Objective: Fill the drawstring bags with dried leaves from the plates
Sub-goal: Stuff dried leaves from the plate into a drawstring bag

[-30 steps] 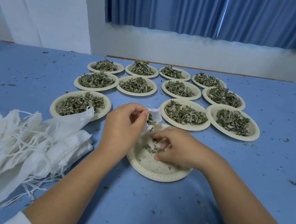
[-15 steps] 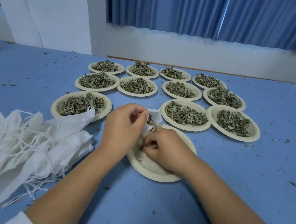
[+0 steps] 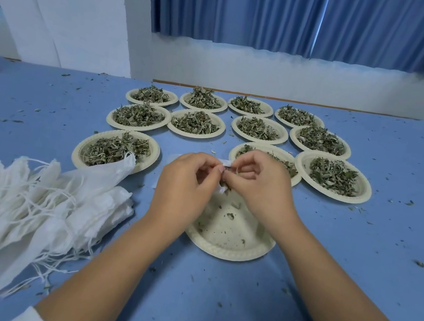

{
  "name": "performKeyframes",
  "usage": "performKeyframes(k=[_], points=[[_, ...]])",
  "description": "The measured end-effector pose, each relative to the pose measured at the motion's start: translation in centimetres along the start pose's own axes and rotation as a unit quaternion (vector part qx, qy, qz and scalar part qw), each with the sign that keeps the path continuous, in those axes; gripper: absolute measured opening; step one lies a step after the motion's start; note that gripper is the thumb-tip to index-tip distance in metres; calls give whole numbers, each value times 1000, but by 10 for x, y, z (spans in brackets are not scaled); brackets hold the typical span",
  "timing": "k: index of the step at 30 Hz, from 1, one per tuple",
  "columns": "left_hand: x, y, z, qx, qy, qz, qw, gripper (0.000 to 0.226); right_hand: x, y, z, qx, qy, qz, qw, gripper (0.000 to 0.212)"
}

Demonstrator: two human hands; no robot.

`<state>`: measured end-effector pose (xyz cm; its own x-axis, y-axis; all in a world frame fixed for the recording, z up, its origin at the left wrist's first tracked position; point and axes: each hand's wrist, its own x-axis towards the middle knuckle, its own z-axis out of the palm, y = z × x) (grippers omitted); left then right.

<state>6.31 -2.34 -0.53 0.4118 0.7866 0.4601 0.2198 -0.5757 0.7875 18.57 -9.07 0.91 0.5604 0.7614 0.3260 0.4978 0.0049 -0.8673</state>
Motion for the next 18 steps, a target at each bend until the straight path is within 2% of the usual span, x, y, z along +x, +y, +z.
performKeyframes(k=[4,7,8,11,13,16,18], points=[[-1,0,0,5,5,3,1000,9,-2,1,4,-27,-59,-16,998,6],[1,-1,-2,-10,12,-9,1000,8,-2,-4,-5,81,-185,25,979,23],[2,-1,-3,-16,14,-13,1000,9,-3,-5,-7,111,-201,44,972,29],[1,0,-2,-27,14,-21,999,8,-2,-1,-6,102,-147,63,982,43],[0,0,-1,-28,12,-17,999,8,-2,0,-2,68,-98,31,992,33],[0,0,-2,-36,9,-12,999,9,-7,2,2,-49,-31,-86,995,16],[0,0,-2,-41,18,-6,999,10,-6,5,3,-188,-15,-179,966,13]])
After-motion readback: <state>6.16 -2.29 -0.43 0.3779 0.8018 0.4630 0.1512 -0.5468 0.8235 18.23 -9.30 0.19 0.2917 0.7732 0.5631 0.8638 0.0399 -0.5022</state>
